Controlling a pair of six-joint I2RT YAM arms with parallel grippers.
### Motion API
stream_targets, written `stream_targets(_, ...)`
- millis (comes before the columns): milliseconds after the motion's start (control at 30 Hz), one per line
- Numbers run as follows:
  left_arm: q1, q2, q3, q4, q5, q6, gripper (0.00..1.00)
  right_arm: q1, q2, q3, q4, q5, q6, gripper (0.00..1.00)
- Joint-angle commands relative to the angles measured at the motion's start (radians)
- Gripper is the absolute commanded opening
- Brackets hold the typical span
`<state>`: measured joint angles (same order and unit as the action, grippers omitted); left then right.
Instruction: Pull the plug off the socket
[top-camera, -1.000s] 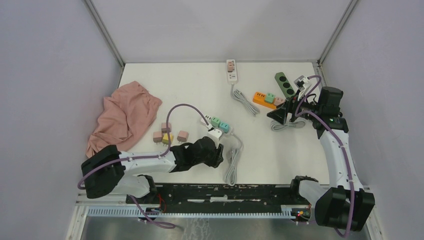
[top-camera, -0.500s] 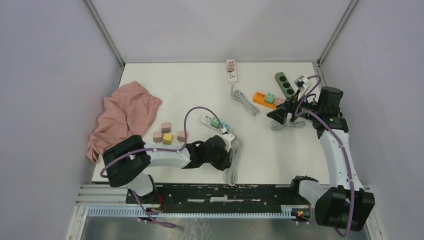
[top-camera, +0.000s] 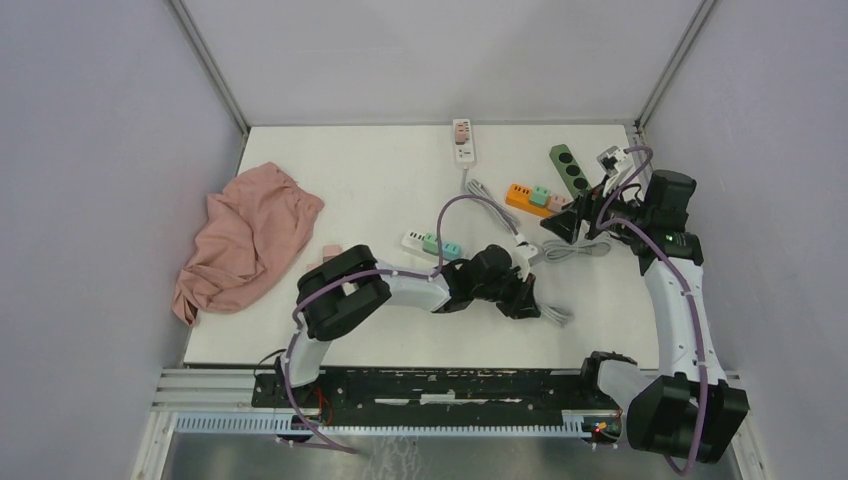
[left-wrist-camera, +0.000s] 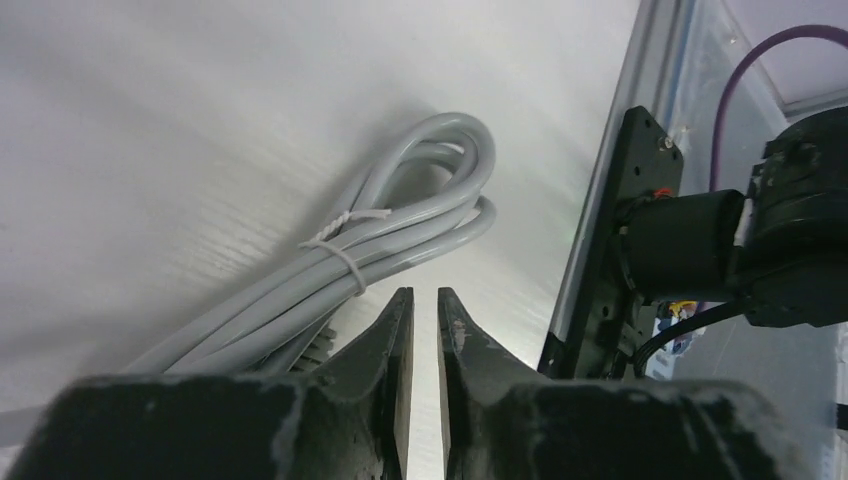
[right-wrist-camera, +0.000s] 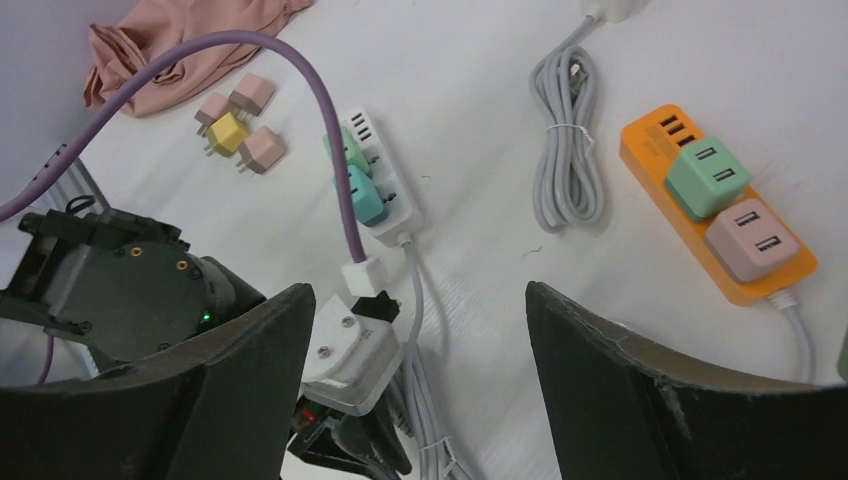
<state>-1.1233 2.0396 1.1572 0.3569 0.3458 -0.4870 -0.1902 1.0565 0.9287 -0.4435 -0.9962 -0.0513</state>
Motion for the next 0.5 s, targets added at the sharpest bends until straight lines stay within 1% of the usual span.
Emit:
stream_targets(0, -0.008, -0.04, -0.018, 0.181, 0.024, -0.004, 0.26, -0.023, -0.021, 0.058, -0.005, 0.069, 0.004, 0.84)
stream_targets(100, -0.01, -0.163, -0.138, 0.23, -0.02, 0.043, 0.37, -0.022, -0.02, 0.063, -0.013, 0.083, 0.002, 0.84)
stream_targets(200, -0.01, -0.287, -0.291, 0.282, -0.057, 0.085, 0.46, -0.022, -0.014, 0.063, -0.014, 0.065, 0.001, 0.84)
stream_targets(267, -0.009, -0.37, -0.379, 0.304, -0.092, 0.106, 0.48, -0.023, -0.011, 0.059, -0.011, 0.046, -0.001, 0.84)
stream_targets(367, -0.01, -0.495, -0.494, 0.31, -0.156, 0.137, 0.48, -0.022, -0.004, 0.05, -0.001, 0.015, 0.0, 0.84)
stream_targets(467, -0.009, -0.618, -0.569, 0.259, -0.245, 0.197, 0.48, -0.022, -0.001, 0.039, 0.013, -0.002, 0.004, 0.84)
